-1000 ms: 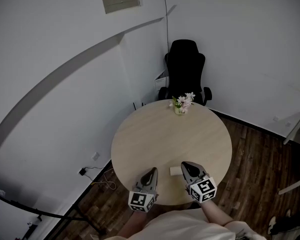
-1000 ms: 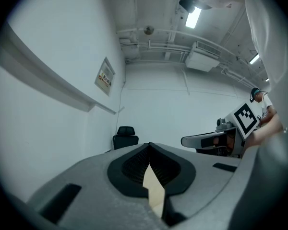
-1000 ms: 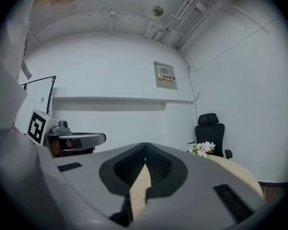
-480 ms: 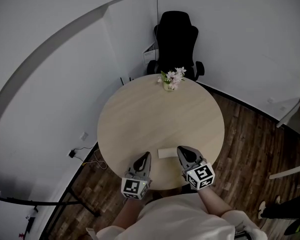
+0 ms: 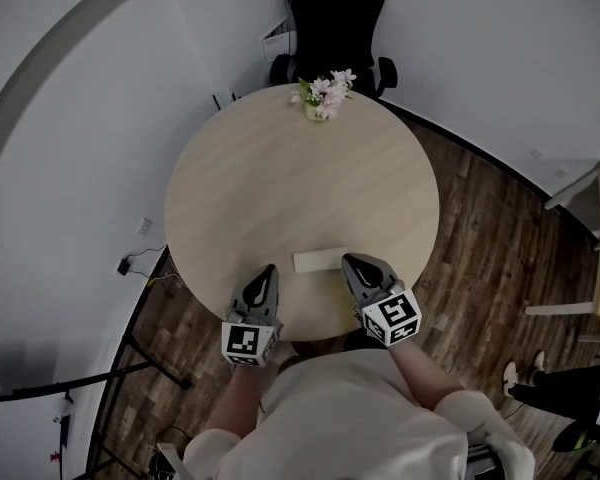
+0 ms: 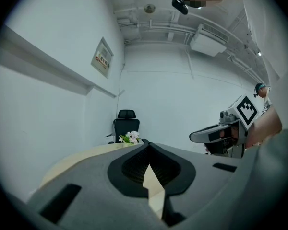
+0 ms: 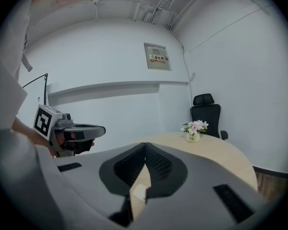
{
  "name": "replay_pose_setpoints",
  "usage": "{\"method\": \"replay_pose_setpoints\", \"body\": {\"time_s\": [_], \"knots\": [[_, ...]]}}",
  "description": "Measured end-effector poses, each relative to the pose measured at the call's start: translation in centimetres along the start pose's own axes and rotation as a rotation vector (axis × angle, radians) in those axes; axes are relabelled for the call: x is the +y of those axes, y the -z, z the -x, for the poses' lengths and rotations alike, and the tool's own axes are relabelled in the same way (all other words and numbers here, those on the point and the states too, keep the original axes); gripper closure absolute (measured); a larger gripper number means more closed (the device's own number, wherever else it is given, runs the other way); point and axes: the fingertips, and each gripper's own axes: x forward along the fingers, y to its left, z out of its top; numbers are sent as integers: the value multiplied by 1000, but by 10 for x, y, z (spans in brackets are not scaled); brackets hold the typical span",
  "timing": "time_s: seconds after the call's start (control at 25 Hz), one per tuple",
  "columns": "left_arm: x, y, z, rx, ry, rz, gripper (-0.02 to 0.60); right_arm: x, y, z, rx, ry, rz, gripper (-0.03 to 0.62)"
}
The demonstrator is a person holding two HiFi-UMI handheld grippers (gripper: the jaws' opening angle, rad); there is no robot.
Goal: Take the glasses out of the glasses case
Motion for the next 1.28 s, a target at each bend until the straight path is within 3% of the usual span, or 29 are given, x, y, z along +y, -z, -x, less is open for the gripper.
{"method": "replay_pose_setpoints", "body": {"time_s": [0.52, 0.64, 0.88, 1.04, 1.12, 1.28], "knots": [[-13, 62, -16, 134, 12, -2, 577, -16, 55, -1, 104, 0, -68, 580], [-22, 77, -20, 195, 43, -58, 577, -17, 62, 0, 121, -1, -73, 582], [-38, 116, -31, 387, 165, -328, 577, -20, 70, 0, 129, 0, -122, 582], [-54, 136, -39, 481, 271, -682, 577, -21, 70, 2, 126, 3, -153, 581], [-64, 147, -44, 516, 332, -820, 577, -21, 72, 2, 129, 3, -157, 581], [-72, 173, -52, 620, 428, -944, 577, -21, 73, 1, 132, -3, -164, 581]]}}
